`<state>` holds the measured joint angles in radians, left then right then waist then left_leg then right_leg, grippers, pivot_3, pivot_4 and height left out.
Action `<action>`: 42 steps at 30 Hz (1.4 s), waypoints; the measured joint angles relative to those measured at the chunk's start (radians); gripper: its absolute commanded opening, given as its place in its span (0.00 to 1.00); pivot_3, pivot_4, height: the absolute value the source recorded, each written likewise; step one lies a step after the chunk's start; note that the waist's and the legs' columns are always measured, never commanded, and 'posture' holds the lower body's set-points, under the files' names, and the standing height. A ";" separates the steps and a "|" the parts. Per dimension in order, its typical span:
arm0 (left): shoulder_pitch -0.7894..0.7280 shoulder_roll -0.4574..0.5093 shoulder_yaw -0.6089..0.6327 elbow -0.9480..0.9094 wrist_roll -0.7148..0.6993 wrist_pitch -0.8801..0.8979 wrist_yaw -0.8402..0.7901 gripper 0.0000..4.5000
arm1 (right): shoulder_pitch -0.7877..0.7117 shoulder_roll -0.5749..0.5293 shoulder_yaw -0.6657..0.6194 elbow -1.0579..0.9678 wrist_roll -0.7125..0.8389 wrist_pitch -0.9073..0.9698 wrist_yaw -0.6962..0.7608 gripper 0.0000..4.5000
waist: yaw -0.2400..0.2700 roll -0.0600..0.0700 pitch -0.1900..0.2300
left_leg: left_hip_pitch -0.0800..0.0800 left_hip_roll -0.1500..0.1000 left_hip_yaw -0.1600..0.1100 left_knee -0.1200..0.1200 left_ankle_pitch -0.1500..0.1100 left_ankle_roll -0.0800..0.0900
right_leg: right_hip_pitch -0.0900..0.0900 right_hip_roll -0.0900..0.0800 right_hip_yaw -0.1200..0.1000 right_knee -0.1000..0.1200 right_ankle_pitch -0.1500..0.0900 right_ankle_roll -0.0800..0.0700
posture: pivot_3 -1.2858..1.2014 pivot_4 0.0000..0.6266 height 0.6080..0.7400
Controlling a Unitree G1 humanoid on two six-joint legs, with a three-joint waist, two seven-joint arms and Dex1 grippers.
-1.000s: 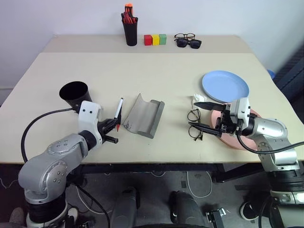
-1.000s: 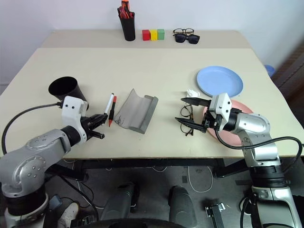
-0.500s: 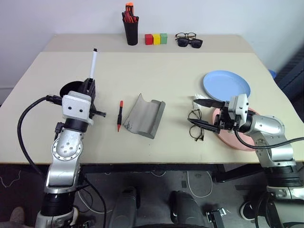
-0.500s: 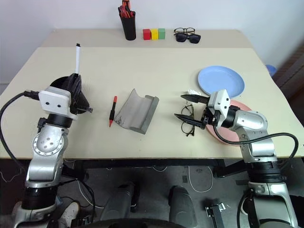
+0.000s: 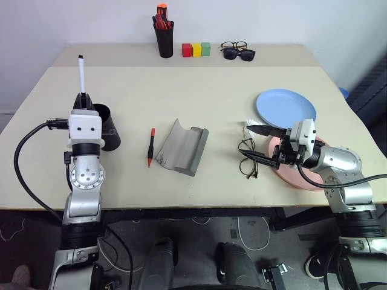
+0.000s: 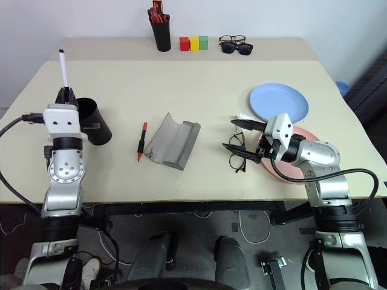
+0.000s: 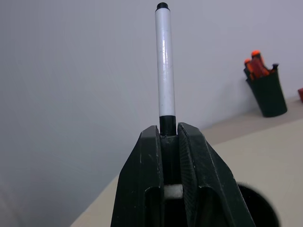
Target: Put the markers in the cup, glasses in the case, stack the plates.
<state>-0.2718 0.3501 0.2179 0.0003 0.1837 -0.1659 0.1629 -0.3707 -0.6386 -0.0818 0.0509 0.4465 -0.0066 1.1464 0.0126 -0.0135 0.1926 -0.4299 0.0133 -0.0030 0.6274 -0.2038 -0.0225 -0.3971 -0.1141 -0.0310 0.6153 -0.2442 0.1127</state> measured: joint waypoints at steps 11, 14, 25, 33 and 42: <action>0.025 -0.001 0.007 -0.016 -0.011 0.025 -0.008 0.01 | 0.000 0.036 -0.002 -0.086 0.097 0.030 0.018 0.75 | 0.000 0.000 0.000 | 0.000 0.000 0.000 0.001 0.000 0.000 | 0.000 0.000 0.000 0.000 0.000 -0.001 | 0.52 0.24 1.00; 0.025 -0.001 0.007 -0.016 -0.013 0.029 -0.008 0.01 | 0.000 0.039 -0.002 -0.103 0.119 0.049 0.021 0.75 | 0.000 0.000 0.000 | 0.000 0.000 0.000 0.001 0.000 0.000 | 0.000 0.000 0.000 0.000 0.000 -0.001 | 0.52 0.24 1.00; 0.023 -0.004 0.007 -0.016 -0.012 0.032 -0.005 0.01 | -0.003 0.052 -0.001 -0.111 0.126 0.052 0.050 0.75 | 0.000 0.000 0.000 | 0.000 0.000 0.000 0.001 0.000 0.000 | 0.000 0.000 0.000 0.000 -0.001 -0.002 | 0.52 0.24 1.00; 0.008 -0.005 0.001 -0.016 -0.010 0.032 -0.009 0.85 | -0.020 0.066 -0.001 -0.107 0.121 0.045 0.046 0.75 | 0.001 0.000 0.000 | 0.000 0.000 0.000 0.001 0.000 0.000 | 0.000 0.000 0.000 0.000 0.000 -0.001 | 0.52 0.24 1.00; 0.035 -0.021 -0.002 -0.074 -0.057 0.021 -0.068 0.96 | -0.019 0.068 -0.002 -0.101 0.108 0.036 0.040 0.75 | 0.001 0.000 0.000 | 0.000 0.000 0.000 0.001 0.000 0.000 | 0.000 0.000 0.000 0.000 -0.001 -0.002 | 0.52 0.24 1.00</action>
<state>-0.2372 0.3289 0.2159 -0.0739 0.1268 -0.1447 0.0944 -0.3897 -0.5706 -0.0835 -0.0496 0.5541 0.0297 1.1865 0.0135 -0.0135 0.1926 -0.4299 0.0137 -0.0030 0.6287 -0.2039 -0.0227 -0.3969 -0.1140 -0.0310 0.6158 -0.2451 0.1103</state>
